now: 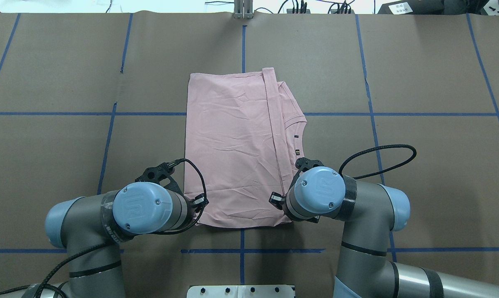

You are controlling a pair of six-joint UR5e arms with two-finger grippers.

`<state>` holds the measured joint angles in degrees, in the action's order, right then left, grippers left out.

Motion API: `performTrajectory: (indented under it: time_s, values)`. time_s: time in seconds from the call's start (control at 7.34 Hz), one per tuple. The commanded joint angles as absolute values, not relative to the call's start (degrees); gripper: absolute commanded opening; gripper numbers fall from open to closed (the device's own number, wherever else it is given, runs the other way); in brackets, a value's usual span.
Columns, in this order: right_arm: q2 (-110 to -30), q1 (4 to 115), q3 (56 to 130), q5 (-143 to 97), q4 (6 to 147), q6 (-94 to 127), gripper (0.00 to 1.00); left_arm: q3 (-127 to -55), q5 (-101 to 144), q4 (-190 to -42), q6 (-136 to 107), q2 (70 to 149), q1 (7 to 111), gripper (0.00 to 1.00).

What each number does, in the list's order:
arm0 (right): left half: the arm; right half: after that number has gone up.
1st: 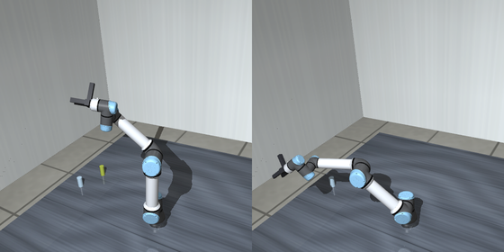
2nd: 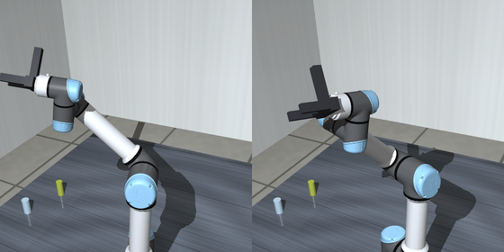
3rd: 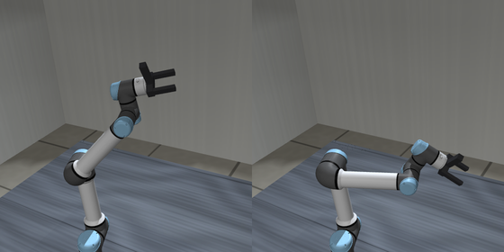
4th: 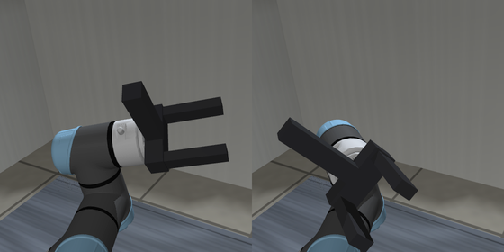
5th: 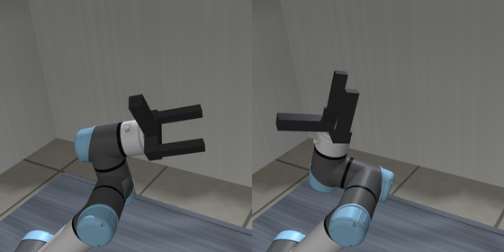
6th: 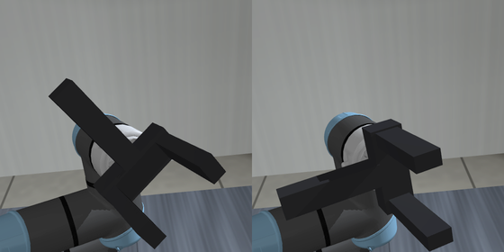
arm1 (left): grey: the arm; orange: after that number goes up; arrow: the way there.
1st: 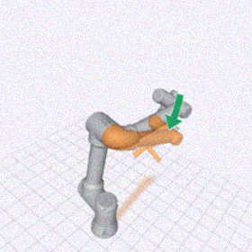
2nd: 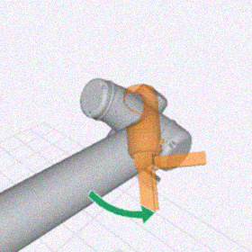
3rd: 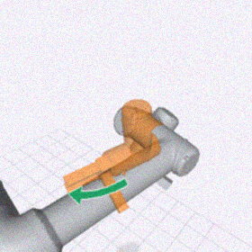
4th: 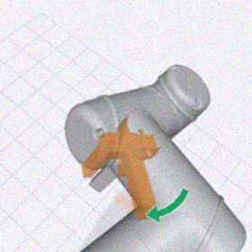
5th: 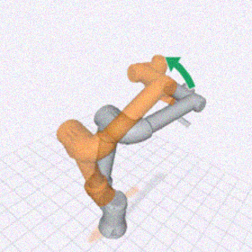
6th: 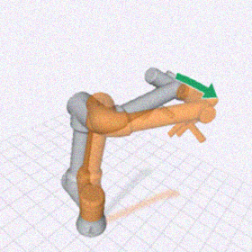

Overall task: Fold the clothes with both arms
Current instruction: 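Grasp the near edge of the pink shirt with both grippers, then lift the near edge with both grippers and fold it away from the robot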

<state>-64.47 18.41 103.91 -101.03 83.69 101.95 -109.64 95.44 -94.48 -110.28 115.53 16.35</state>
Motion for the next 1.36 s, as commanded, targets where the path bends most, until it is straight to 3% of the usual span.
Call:
performTrajectory:
  time_s: [0.0, 0.68, 0.95, 1.23]
  values:
    - [-64.9, 18.6, 106.7, -101.8, 83.8, 101.5, 0.00, -112.6, 96.0, -94.0, -109.2, 115.1, 16.5, 0.00]
    - [-69.4, 13.6, 117.2, -102.0, 83.8, 101.4, 0.00, -127.5, 97.6, -85.4, -107.0, 110.1, 11.1, 0.00]
    - [-68.9, 15.4, 115.8, -101.8, 83.5, 100.6, 0.00, -126.9, 99.0, -85.4, -106.5, 111.2, 10.5, 0.00]
    - [-66.1, 21.0, 112.8, -101.5, 83.0, 97.4, 0.00, -122.6, 98.6, -88.1, -100.8, 113.7, 17.5, 0.00]
